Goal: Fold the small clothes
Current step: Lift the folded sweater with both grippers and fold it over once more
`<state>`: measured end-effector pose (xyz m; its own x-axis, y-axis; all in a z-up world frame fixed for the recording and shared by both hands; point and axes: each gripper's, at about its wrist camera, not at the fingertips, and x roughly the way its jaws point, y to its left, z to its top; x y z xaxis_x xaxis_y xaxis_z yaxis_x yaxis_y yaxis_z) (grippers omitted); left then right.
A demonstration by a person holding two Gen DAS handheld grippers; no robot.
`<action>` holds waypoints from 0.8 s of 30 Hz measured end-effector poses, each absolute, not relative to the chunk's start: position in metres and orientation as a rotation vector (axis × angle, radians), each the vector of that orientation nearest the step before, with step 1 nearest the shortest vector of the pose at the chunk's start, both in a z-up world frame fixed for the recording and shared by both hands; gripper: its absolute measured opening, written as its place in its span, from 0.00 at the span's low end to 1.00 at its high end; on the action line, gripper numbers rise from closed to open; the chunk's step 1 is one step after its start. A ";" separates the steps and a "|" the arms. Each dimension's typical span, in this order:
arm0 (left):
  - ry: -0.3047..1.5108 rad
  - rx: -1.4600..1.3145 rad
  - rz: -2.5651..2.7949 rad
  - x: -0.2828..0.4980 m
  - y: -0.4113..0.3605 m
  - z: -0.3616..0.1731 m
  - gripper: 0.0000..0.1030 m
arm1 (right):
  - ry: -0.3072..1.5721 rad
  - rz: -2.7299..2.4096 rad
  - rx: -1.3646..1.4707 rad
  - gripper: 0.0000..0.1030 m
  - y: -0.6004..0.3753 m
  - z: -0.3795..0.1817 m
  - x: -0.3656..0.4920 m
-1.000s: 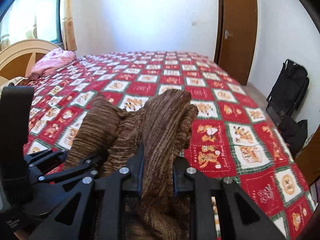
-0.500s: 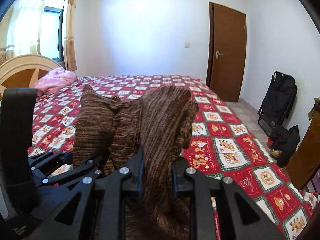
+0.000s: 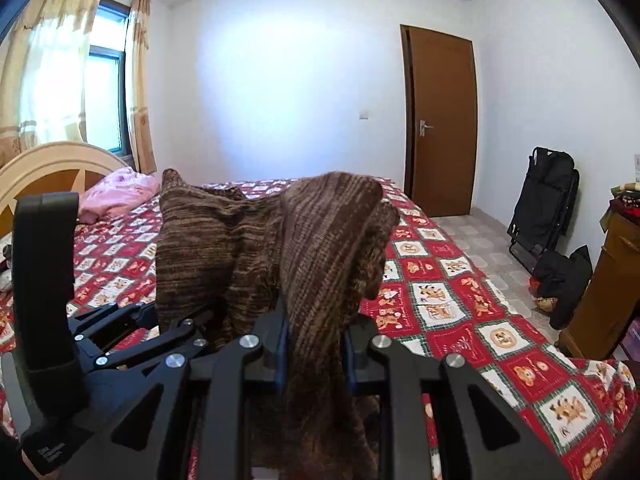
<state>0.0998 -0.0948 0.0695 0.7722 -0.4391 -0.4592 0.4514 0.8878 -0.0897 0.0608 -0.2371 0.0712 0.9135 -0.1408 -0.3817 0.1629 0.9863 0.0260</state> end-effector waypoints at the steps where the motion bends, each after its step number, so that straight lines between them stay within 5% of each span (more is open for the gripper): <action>1: 0.486 0.026 -0.486 0.097 -0.093 0.071 0.32 | 0.381 -0.158 0.062 0.23 -0.237 0.075 0.057; 24: 0.485 0.134 -0.683 0.009 -0.139 0.075 0.32 | 0.344 -0.259 0.170 0.23 -0.273 0.074 -0.037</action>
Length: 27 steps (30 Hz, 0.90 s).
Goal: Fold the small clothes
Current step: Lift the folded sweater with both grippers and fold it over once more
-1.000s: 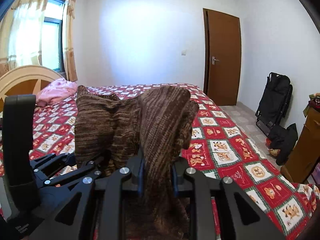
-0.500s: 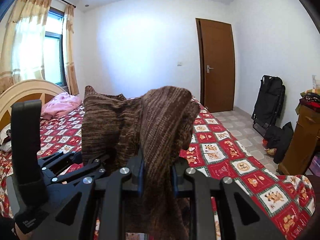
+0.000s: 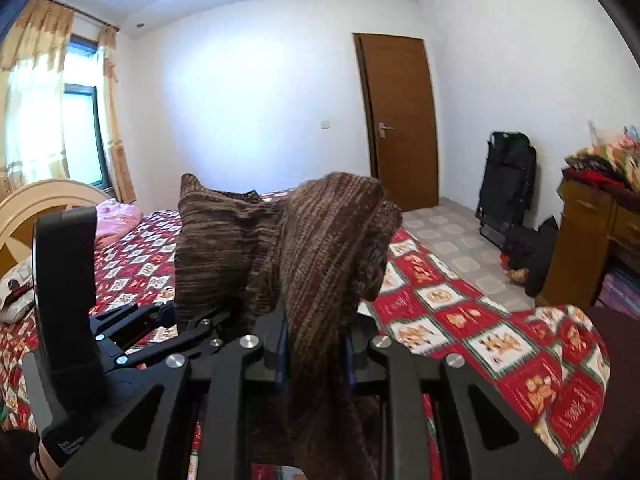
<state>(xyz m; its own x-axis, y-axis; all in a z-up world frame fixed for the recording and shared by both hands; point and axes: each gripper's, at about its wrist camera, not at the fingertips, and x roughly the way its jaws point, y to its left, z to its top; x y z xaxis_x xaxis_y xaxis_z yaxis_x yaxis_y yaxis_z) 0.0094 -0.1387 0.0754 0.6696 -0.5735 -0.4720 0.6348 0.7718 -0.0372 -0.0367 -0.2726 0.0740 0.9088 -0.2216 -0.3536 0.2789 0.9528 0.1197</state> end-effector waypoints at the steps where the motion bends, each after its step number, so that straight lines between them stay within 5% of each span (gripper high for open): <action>1: 0.492 0.142 -0.695 0.008 -0.145 0.073 0.32 | 0.348 -0.272 0.185 0.23 -0.279 0.071 -0.038; 27: 0.673 0.299 -0.733 0.038 -0.312 -0.010 0.32 | 0.584 -0.442 0.271 0.23 -0.406 -0.005 0.003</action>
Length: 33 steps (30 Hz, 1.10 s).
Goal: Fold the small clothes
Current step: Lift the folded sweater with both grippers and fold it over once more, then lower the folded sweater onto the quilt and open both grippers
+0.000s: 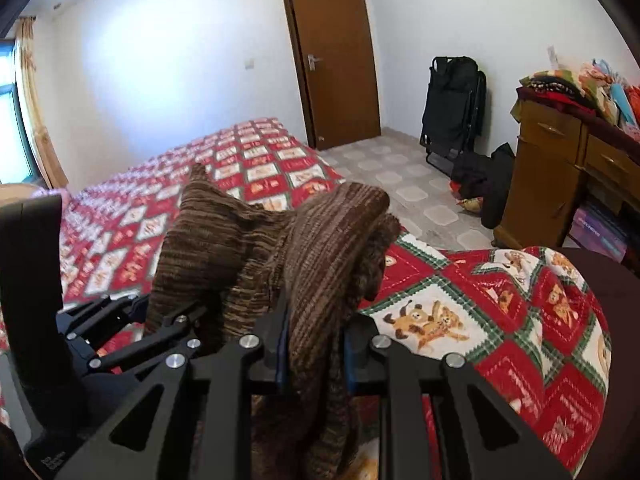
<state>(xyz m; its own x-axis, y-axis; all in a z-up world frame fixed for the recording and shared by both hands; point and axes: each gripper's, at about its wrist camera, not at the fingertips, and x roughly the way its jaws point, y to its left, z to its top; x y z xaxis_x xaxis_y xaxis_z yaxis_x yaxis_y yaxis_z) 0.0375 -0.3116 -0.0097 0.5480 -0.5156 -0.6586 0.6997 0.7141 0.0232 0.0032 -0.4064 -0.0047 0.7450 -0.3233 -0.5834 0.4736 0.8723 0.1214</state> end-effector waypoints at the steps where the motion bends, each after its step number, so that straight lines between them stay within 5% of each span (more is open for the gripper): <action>1: 0.680 0.303 -0.729 0.038 -0.315 -0.013 0.32 | 0.595 -0.445 0.266 0.23 -0.409 -0.008 0.004; 25: 0.744 0.248 -0.663 0.060 -0.331 -0.038 0.33 | 0.677 -0.418 0.239 0.22 -0.435 -0.021 0.028; 29: 0.754 0.269 -0.652 0.063 -0.333 -0.044 0.40 | 0.740 -0.421 0.247 0.23 -0.441 -0.031 0.039; 33: 0.757 0.302 -0.658 0.066 -0.324 -0.036 0.59 | 0.778 -0.422 0.349 0.29 -0.457 -0.038 0.035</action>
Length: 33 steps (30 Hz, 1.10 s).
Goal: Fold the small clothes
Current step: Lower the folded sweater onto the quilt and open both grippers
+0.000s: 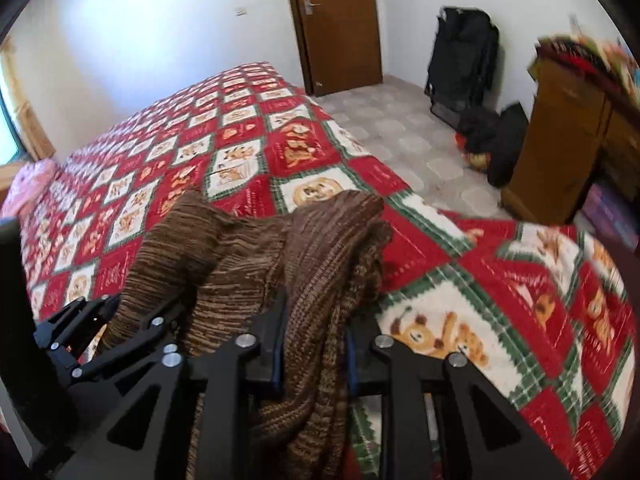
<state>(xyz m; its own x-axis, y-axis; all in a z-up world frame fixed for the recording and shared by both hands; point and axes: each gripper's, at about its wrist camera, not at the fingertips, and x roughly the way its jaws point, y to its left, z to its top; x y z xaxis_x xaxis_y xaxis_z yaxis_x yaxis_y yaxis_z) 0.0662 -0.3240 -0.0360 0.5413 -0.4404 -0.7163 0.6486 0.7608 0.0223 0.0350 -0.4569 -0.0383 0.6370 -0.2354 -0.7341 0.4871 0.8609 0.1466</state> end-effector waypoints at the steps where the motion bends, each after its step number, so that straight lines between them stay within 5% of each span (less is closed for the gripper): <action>1: 0.761 0.302 -0.655 0.068 -0.319 -0.034 0.61 | 0.772 -0.431 0.354 0.35 -0.458 -0.038 0.032; 4: 0.761 0.295 -0.666 0.068 -0.306 -0.028 0.62 | 0.742 -0.476 0.345 0.45 -0.455 -0.033 0.017; 14: 0.689 0.355 -0.608 0.042 -0.265 -0.020 0.62 | 0.548 -0.675 0.081 0.44 -0.371 0.008 -0.052; 19: 0.708 0.349 -0.615 0.032 -0.252 -0.028 0.62 | 0.603 -0.540 0.029 0.22 -0.331 0.002 -0.051; 33: 0.733 0.364 -0.647 0.007 -0.241 -0.056 0.62 | 0.722 -0.559 0.001 0.13 -0.326 -0.044 -0.067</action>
<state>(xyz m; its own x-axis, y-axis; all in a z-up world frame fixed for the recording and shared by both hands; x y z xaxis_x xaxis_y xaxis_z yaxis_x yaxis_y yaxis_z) 0.0068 -0.2408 -0.0561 0.5640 -0.4137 -0.7147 0.6574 0.7487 0.0854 -0.0668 -0.3261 -0.0439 0.6114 -0.4844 -0.6257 0.4851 0.8542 -0.1872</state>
